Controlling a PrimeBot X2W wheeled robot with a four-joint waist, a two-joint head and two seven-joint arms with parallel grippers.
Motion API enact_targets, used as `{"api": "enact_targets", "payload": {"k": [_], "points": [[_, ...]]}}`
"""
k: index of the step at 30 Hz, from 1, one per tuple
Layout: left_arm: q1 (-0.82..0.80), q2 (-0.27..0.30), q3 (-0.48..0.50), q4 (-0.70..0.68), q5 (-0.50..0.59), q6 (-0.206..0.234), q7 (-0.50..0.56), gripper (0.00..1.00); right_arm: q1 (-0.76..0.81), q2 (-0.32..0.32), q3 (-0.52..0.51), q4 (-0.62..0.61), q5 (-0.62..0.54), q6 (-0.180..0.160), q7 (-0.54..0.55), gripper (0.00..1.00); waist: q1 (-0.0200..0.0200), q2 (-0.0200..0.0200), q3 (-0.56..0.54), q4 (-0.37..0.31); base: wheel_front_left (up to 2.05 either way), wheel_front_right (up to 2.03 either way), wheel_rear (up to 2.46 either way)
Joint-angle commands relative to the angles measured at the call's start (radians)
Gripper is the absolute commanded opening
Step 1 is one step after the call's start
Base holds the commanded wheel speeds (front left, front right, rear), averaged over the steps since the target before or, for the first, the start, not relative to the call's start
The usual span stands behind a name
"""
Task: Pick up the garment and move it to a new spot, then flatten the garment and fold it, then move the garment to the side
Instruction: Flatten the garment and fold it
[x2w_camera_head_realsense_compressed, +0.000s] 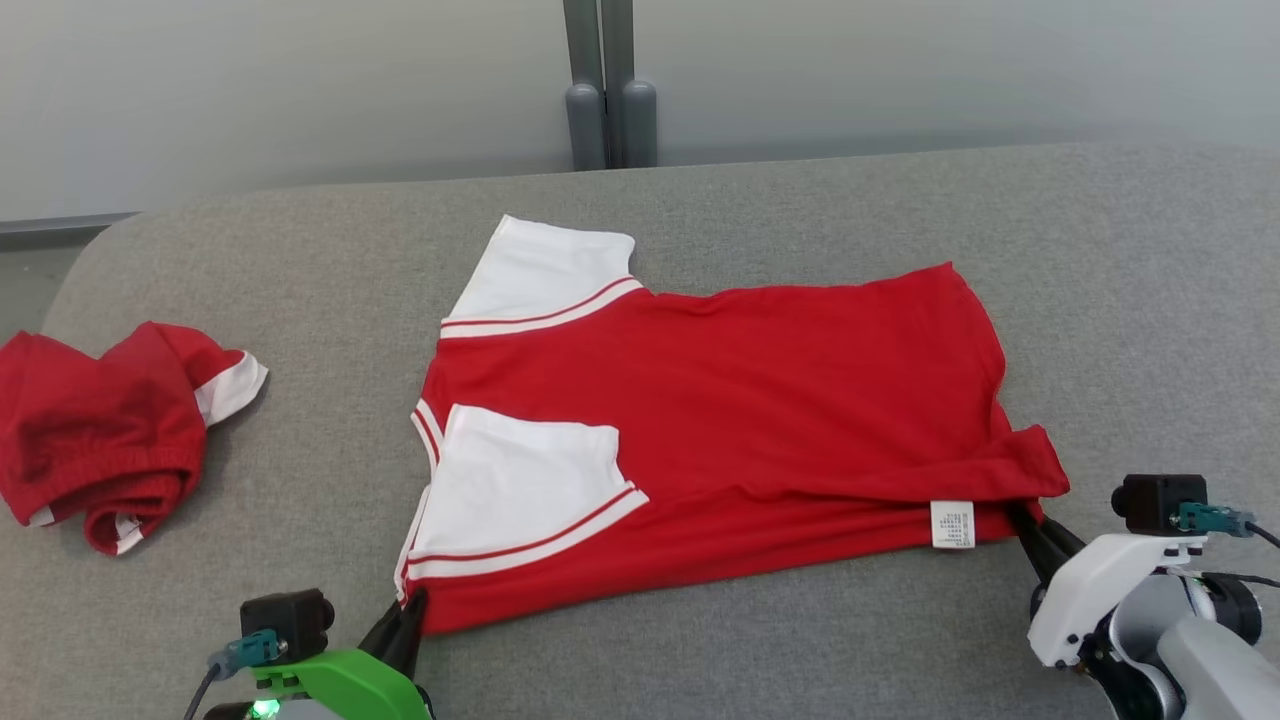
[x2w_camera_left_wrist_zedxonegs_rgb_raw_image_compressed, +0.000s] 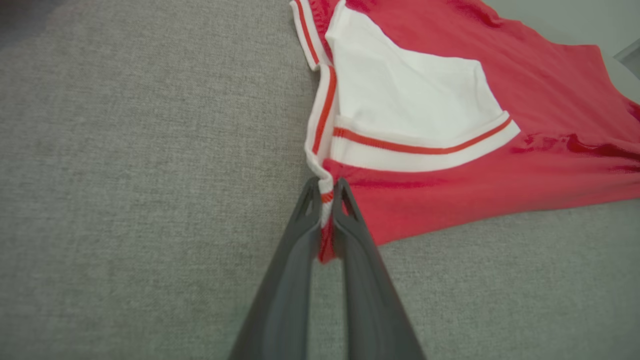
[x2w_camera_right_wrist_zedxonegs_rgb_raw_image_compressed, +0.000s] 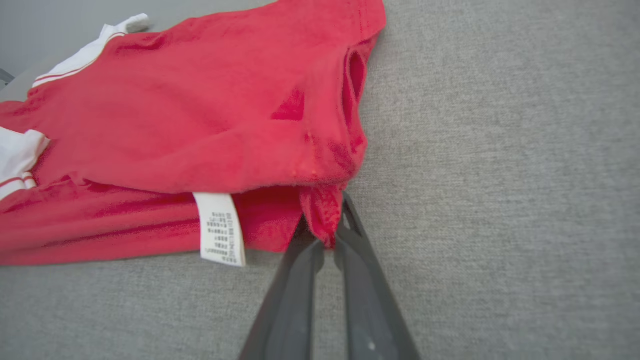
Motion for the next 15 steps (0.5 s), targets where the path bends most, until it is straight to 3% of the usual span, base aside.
{"api": "enact_targets", "payload": {"k": [1,8,15], "points": [[0.027,0.023,0.005,-0.033,-0.011,0.014,0.015,0.00,0.030,-0.028,-0.003,-0.021,0.015,-0.001,0.021,0.00,0.0000,-0.0001,-0.010,0.001,0.00,0.00,0.00],[0.135,0.093,-0.008,-0.211,-0.015,0.071,0.125,0.00,0.141,-0.088,-0.038,-0.143,0.061,-0.001,0.130,0.00,0.0000,-0.0001,-0.004,-0.004,0.00,0.00,0.00],[0.204,0.132,-0.020,-0.336,-0.027,0.111,0.216,0.00,0.235,-0.076,-0.103,-0.233,0.073,-0.001,0.222,0.00,0.0000,-0.0001,0.008,-0.006,0.00,0.00,0.00]]}}
